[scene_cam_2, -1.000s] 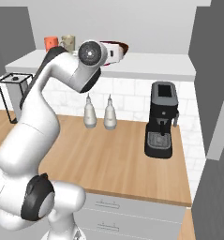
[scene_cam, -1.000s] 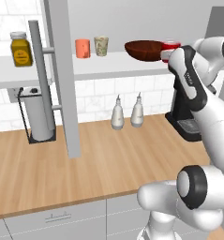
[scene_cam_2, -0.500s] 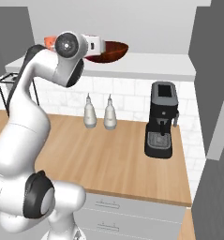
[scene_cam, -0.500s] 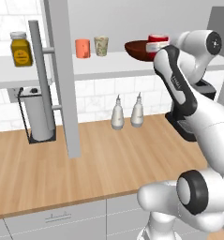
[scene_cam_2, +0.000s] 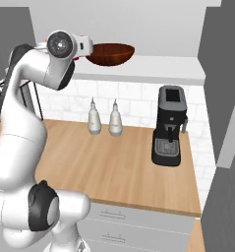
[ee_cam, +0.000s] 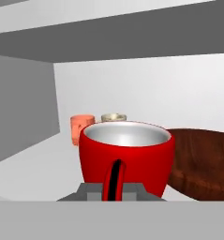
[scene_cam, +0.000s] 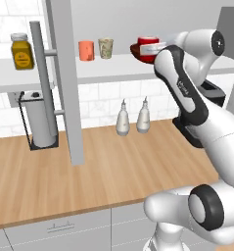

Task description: Gather all objects into one cabinet and sort the glasses and bowls to opposite sides.

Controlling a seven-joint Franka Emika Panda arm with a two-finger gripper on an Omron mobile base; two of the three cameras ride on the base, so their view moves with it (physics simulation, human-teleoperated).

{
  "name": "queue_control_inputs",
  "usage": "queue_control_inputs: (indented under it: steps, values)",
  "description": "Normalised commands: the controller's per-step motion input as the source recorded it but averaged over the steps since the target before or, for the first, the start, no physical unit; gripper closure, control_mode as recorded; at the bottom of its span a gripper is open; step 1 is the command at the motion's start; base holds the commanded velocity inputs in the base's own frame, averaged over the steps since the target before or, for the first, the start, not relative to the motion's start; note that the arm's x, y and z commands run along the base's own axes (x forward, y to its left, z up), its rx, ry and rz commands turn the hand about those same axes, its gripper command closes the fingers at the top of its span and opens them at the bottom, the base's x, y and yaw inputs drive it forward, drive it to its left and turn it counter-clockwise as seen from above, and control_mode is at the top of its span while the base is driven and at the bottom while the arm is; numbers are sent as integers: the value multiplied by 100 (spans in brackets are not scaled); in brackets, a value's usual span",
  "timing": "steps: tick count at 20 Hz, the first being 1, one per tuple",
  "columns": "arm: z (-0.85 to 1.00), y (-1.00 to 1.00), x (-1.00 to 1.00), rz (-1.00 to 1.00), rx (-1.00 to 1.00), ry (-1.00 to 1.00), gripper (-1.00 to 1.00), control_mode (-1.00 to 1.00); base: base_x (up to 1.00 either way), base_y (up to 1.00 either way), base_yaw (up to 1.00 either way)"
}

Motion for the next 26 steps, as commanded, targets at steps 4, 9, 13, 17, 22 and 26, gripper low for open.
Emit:
queue_control_inputs:
  steps: [4, 9, 13, 17, 22, 26]
  values:
    - [0, 67, -1, 11, 0, 0, 100, -100, 0, 0, 0]
    - [-10, 68, 6, 2, 0, 0, 100, -100, 0, 0, 0]
    - [-16, 43, 31, 0, 0, 0, 100, -100, 0, 0, 0]
    - [-17, 25, 55, -1, 0, 0, 100, -100, 0, 0, 0]
    - [-14, 26, 53, 0, 0, 0, 100, -100, 0, 0, 0]
    - [-16, 22, 37, 0, 0, 0, 100, -100, 0, 0, 0]
